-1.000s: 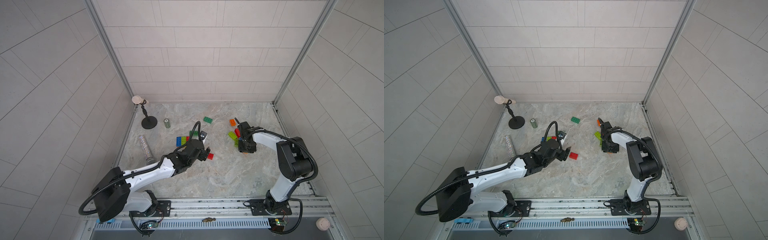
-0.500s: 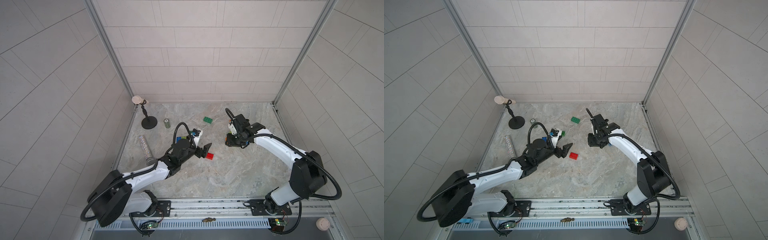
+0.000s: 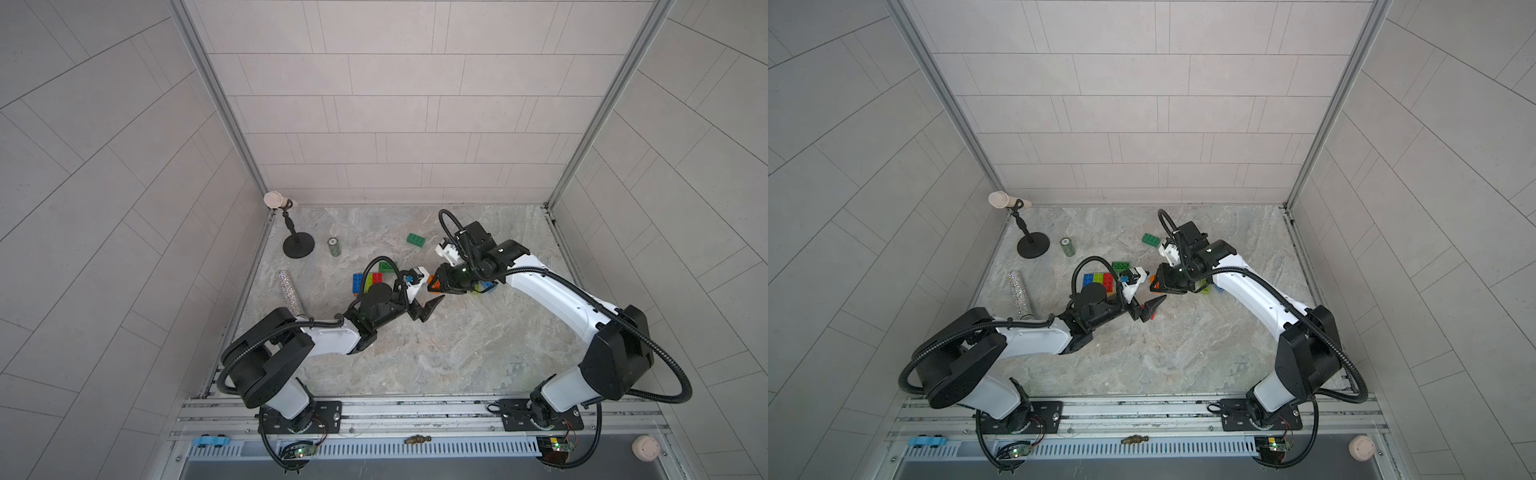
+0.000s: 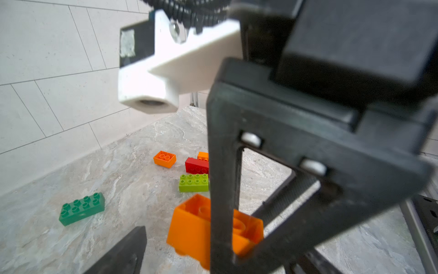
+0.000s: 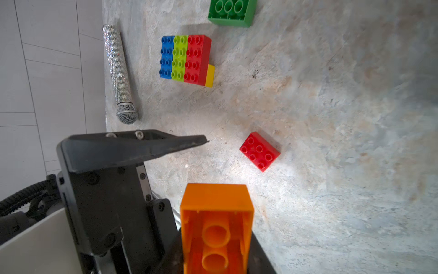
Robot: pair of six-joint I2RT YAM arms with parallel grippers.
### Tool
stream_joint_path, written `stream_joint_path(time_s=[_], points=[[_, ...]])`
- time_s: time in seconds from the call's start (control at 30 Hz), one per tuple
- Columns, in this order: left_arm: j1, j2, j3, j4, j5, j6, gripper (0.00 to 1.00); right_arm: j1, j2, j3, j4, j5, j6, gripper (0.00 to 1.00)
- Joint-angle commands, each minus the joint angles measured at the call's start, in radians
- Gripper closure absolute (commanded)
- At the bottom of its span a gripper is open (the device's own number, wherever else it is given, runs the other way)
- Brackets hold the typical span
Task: Assemble a rectangle with lego
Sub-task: Place the lego brick at the center of the board.
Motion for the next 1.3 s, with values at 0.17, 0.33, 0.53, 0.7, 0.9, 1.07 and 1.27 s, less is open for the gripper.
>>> stream_joint_path(time_s=[0.17, 0.33, 0.53, 0.7, 0.9, 1.07, 1.27], points=[[0.024, 0.003, 0.032, 0.022, 0.111, 0.027, 0.12, 0.002, -0.014, 0.041, -0.117, -0.127, -0.109, 0.73], [0.023, -0.003, 0.038, 0.011, 0.123, 0.026, 0.23, 0.0, 0.011, 0.055, -0.144, -0.155, -0.14, 0.74], [0.025, -0.008, 0.035, 0.004, 0.113, 0.025, 0.51, -0.014, -0.001, 0.041, -0.099, -0.166, -0.108, 0.72], [0.027, -0.021, 0.034, -0.023, 0.088, 0.033, 0.61, -0.03, -0.019, 0.036, -0.089, -0.168, -0.104, 0.56], [0.027, -0.045, 0.053, -0.182, 0.019, 0.056, 0.67, -0.146, -0.09, -0.01, -0.069, -0.127, -0.087, 0.44], [-0.017, -0.036, 0.206, -0.621, -0.037, 0.106, 0.73, -0.302, -0.19, -0.1, 0.003, 0.052, 0.001, 0.43], [-0.112, 0.1, 0.508, -1.185, -0.11, 0.108, 0.72, -0.405, -0.27, -0.167, 0.003, 0.309, 0.059, 0.44]])
